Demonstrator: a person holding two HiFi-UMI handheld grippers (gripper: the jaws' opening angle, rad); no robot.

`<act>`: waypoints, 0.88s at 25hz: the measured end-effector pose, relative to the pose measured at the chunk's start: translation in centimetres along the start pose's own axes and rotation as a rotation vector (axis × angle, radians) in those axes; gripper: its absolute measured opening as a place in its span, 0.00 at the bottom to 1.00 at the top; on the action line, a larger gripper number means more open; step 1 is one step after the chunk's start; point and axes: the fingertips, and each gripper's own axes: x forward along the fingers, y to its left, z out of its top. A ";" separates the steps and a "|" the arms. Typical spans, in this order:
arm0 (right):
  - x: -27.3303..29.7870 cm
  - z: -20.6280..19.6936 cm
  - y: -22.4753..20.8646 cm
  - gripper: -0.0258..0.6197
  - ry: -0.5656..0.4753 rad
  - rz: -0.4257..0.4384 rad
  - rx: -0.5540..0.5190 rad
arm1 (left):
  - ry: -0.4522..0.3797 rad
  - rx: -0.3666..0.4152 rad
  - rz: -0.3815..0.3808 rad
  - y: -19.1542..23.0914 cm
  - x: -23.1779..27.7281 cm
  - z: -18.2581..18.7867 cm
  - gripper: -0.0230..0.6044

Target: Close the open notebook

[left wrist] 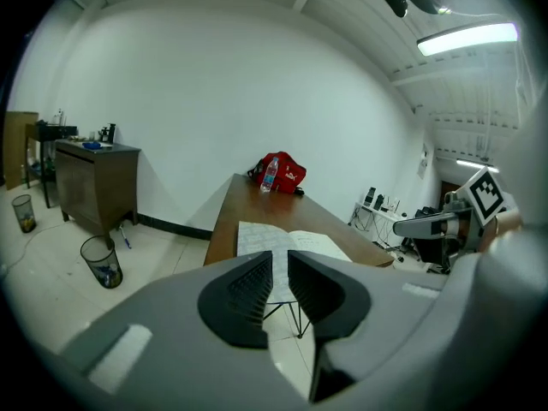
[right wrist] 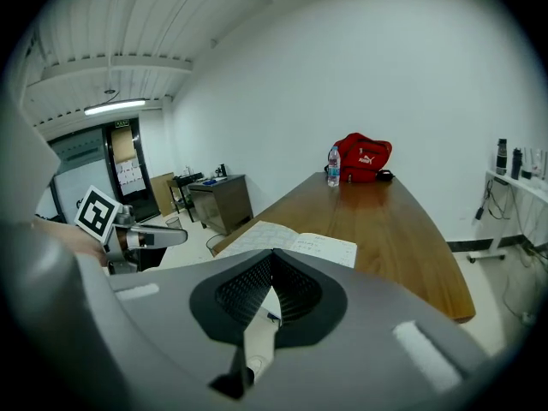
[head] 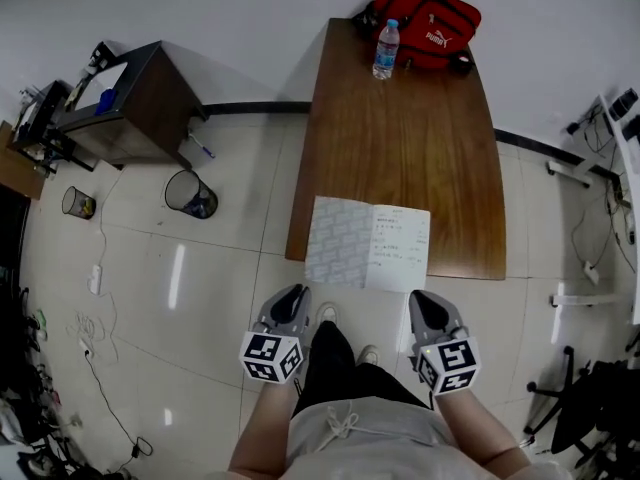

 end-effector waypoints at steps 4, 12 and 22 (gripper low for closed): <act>3.3 -0.9 1.2 0.05 0.059 0.031 -0.008 | 0.080 -0.047 0.012 2.4 2.3 -2.7 0.21; 8.1 -3.3 3.9 0.05 0.165 0.091 -0.030 | 0.168 -0.113 -0.036 5.5 5.3 -5.7 0.25; 10.4 -4.7 4.2 0.05 0.205 0.077 -0.003 | 0.272 -0.205 -0.148 5.9 7.8 -7.9 0.26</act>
